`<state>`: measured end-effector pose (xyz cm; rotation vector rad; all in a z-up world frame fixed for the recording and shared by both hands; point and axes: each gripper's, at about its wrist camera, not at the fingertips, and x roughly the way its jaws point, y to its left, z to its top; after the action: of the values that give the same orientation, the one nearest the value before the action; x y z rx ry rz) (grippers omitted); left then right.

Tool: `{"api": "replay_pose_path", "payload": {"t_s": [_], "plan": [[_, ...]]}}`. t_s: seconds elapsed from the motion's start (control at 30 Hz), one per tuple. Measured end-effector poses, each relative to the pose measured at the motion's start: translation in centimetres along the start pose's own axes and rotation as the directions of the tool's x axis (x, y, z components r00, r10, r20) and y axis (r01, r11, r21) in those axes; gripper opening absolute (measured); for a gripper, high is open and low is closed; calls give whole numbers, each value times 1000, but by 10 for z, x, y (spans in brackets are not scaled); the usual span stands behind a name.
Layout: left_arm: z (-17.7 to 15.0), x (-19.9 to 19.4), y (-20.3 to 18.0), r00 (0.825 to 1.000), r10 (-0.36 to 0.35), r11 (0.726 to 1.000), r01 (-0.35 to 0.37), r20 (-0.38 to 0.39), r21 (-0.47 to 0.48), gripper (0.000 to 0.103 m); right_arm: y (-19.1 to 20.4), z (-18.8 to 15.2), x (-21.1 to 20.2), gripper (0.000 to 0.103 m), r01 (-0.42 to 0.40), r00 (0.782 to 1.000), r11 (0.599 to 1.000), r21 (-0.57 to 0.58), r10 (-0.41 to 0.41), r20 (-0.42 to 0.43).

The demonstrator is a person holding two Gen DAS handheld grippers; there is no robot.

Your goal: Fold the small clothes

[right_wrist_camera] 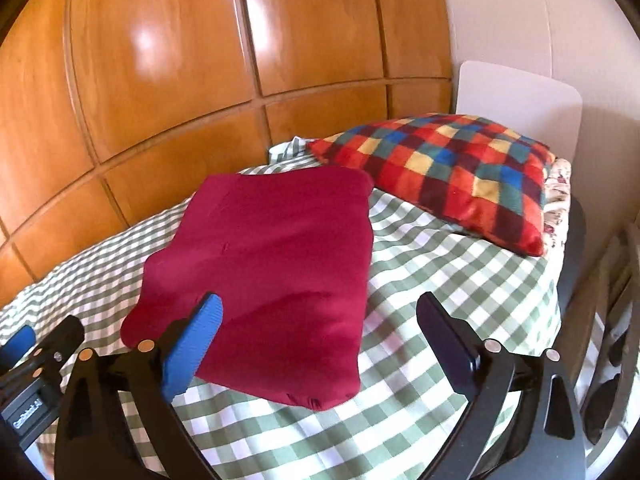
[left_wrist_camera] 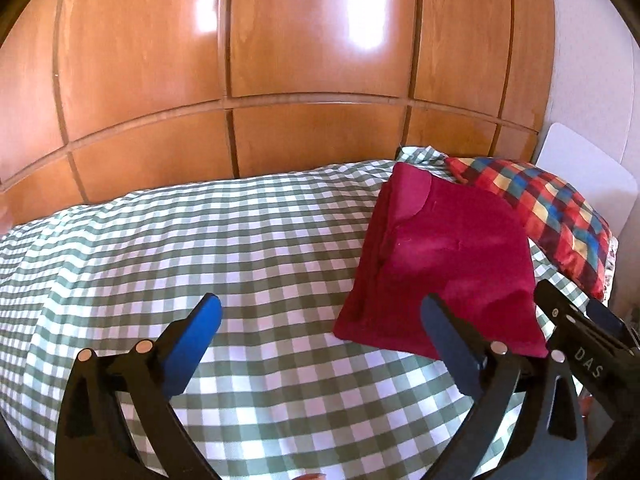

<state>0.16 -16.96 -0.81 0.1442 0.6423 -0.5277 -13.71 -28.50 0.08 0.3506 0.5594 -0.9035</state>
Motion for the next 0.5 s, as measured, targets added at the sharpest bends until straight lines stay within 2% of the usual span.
{"api": "replay_pose_path", "payload": {"t_s": [0.2,0.5], "plan": [[-7,-9,-3,1000,8,1000,-8,4,5,100,1,-2,-8,99,37,999,999,-5,-37,26],[-9,-18,-6,999,22,999,-23,23,28,100,3,-2,-12,99,23,1000,1000,-7,-23,16]]}}
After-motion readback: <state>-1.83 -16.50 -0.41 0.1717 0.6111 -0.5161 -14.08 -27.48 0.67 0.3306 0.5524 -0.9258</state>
